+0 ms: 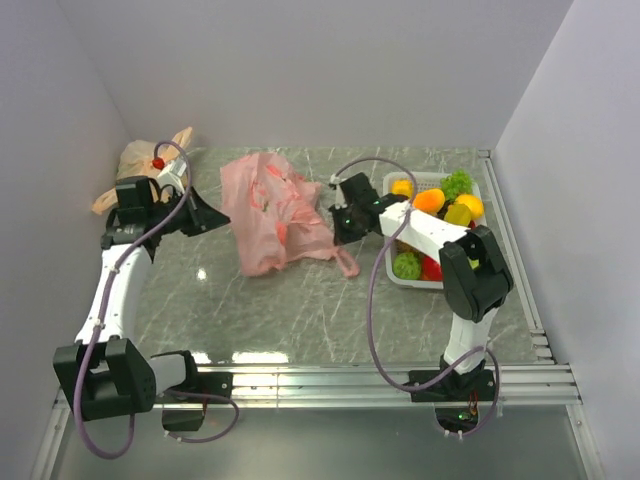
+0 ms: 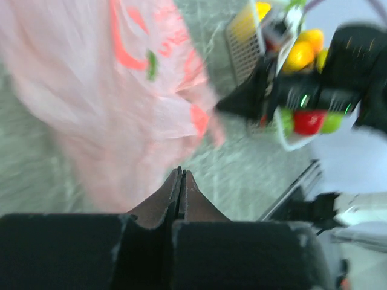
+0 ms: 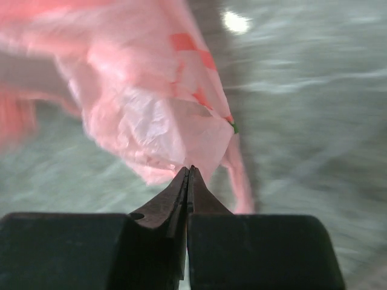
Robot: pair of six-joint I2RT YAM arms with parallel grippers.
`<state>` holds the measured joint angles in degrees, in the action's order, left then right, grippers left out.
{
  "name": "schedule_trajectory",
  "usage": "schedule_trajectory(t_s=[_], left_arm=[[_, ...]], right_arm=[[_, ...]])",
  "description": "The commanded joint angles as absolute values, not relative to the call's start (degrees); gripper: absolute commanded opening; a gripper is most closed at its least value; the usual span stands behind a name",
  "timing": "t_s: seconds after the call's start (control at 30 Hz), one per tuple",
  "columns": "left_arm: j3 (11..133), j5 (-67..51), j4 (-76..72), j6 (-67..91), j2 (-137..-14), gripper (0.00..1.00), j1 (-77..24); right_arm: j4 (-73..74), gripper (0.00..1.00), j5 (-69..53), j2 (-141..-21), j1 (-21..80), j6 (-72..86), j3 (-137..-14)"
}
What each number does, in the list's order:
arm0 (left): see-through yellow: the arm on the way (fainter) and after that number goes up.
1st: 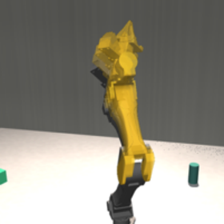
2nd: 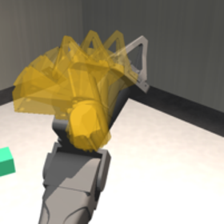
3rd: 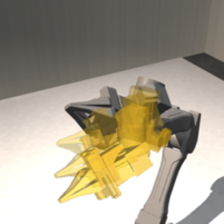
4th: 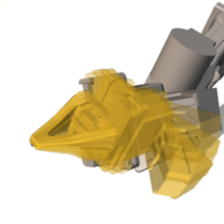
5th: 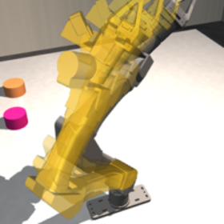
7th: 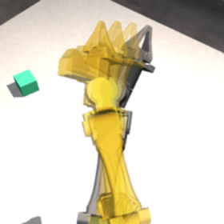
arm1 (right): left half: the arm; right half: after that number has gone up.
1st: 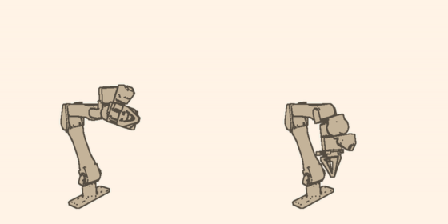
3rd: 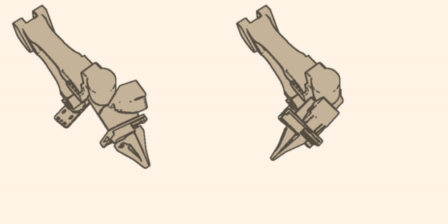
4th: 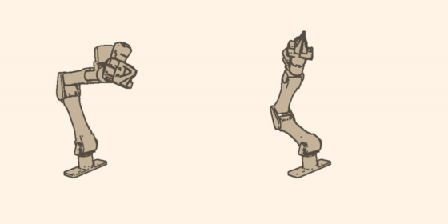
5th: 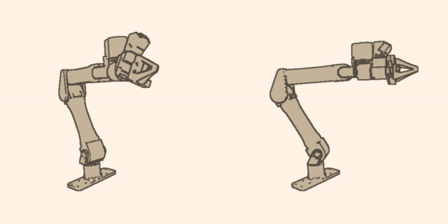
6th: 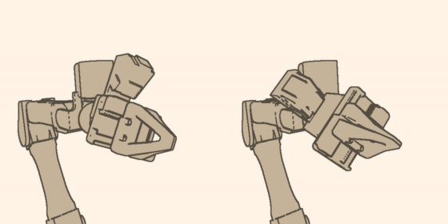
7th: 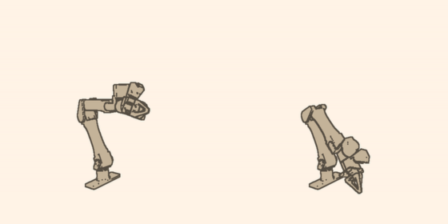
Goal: Place the fake fruits into the plastic bag and tie a complex knot
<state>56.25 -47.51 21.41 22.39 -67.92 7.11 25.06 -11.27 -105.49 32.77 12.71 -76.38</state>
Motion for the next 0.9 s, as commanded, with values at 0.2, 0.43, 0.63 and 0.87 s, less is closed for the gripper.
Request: schedule_trajectory(t_s=[0.2, 0.43, 0.63, 0.87], left_arm=[[58.6, -52.7, 37.9, -1.2, -63.7, 0.1, 8.8], [56.0, -21.4, 24.4, 3.1, -59.3, 0.79, -15.5], [54.6, -10.5, 20.4, 4.7, -64.2, 0.91, -21.8], [52.9, -3.9, 15.3, 4.8, -70.7, 0.95, -24.1]], right_arm=[[27.1, 0.0, -14.2, -97.2, 30.1, 1.4, -79.5], [31.3, 0.0, -23.4, -96.7, 35.6, 2.9, -78.8], [32.0, 0.65, -25.1, -95.5, 37.0, 4.2, -79.5], [23.9, 0.89, -11.9, -95.3, 36.9, 12.3, -80.1]])
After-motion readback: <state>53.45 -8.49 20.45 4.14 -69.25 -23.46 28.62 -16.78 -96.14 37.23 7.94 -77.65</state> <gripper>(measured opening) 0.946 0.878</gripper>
